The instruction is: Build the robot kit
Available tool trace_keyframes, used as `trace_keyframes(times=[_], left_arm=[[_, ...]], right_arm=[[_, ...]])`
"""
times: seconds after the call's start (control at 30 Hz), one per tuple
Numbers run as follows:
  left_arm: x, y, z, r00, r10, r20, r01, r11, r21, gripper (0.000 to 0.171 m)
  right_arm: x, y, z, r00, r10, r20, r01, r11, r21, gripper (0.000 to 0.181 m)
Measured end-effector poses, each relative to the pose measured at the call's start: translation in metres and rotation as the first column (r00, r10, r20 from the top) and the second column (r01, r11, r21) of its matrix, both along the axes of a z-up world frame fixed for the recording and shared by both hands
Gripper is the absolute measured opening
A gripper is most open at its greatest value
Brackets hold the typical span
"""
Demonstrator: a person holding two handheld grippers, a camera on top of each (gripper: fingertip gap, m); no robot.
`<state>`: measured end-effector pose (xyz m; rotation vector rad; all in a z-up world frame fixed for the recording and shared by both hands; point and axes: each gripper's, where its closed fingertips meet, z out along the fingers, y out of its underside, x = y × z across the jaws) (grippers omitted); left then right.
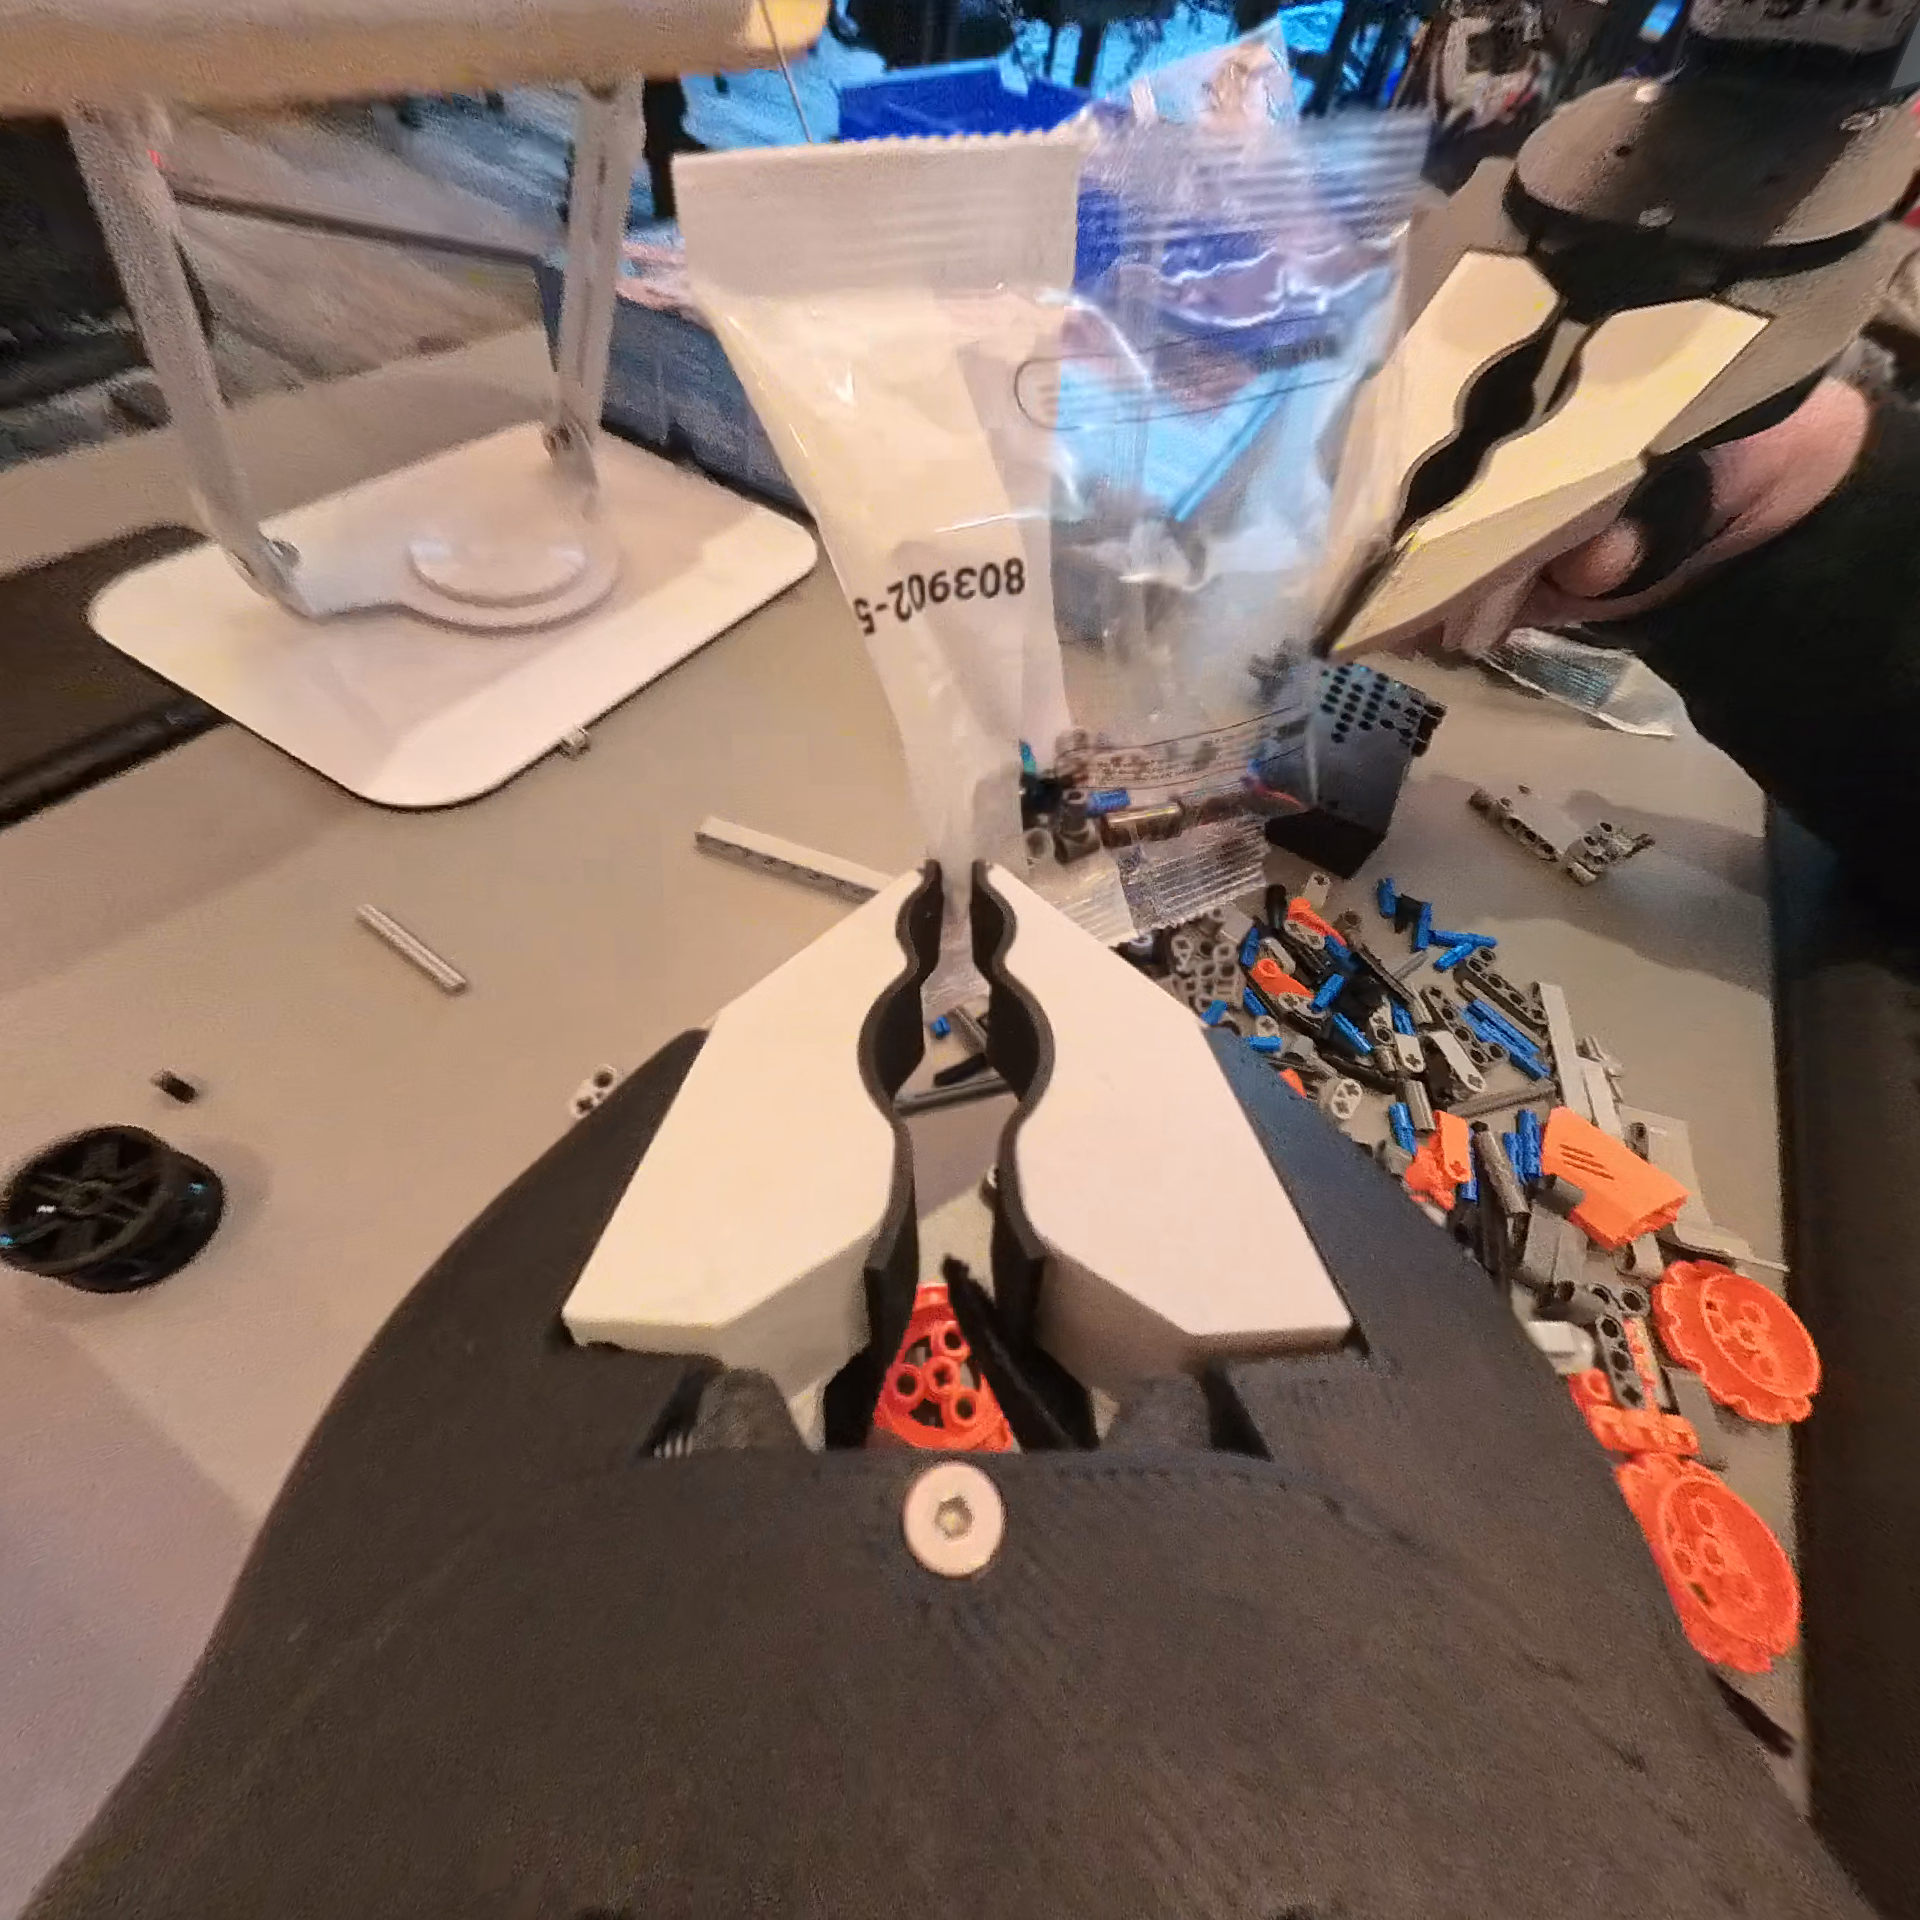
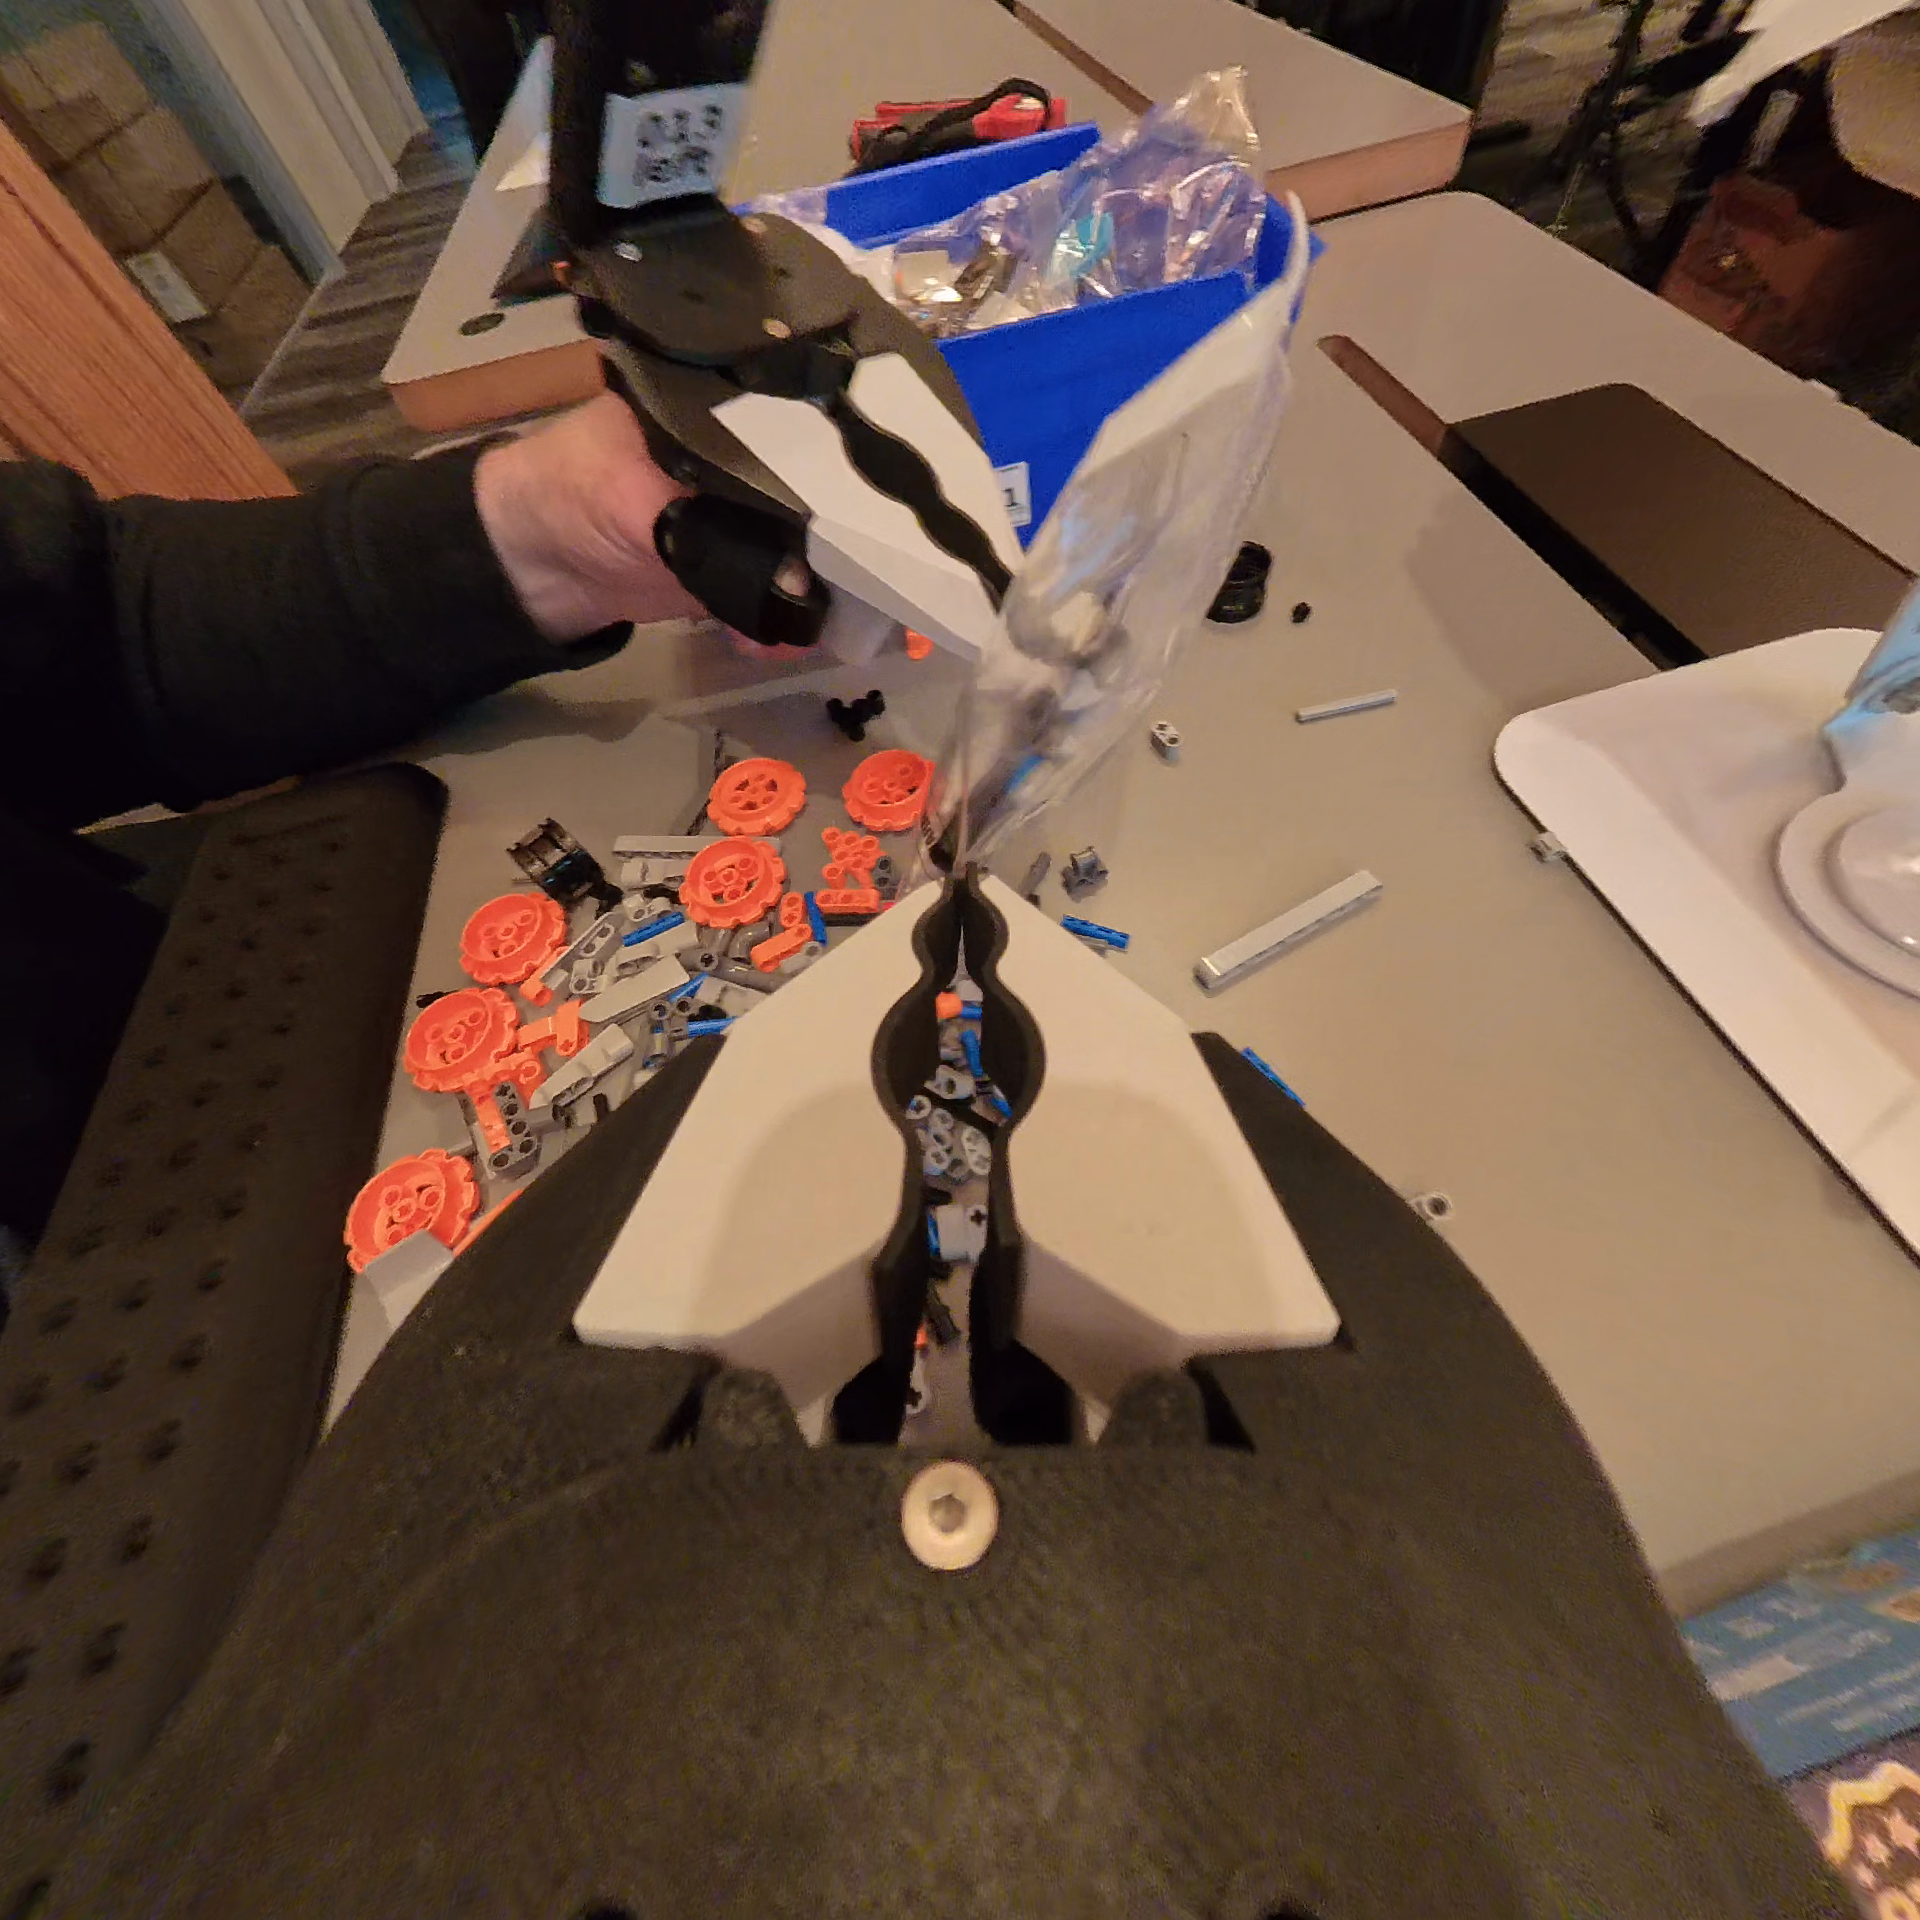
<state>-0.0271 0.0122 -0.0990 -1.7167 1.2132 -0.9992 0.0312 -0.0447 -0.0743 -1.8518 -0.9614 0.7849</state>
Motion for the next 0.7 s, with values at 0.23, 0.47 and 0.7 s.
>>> trace_keyframes(times=[0.23,0.47,0.7], left_arm=[[-0.005,0.004,0.011,0.999,0.043,0.003,-0.043,0.997,0.059,0.0],[-0.014,0.014,0.018,0.994,0.11,0.015,-0.111,0.992,0.056,0.0],[-0.024,0.027,0.014,0.983,0.181,0.027,-0.181,0.983,0.004,0.0]], right_arm=[[0.004,0.01,-0.001,0.998,-0.064,-0.019,0.064,0.998,-0.019,0.0],[0.01,0.016,-0.009,0.994,-0.106,-0.002,0.106,0.992,-0.064,0.021],[0.016,0.016,-0.033,0.983,-0.117,0.142,0.131,0.987,-0.091,0.016]])
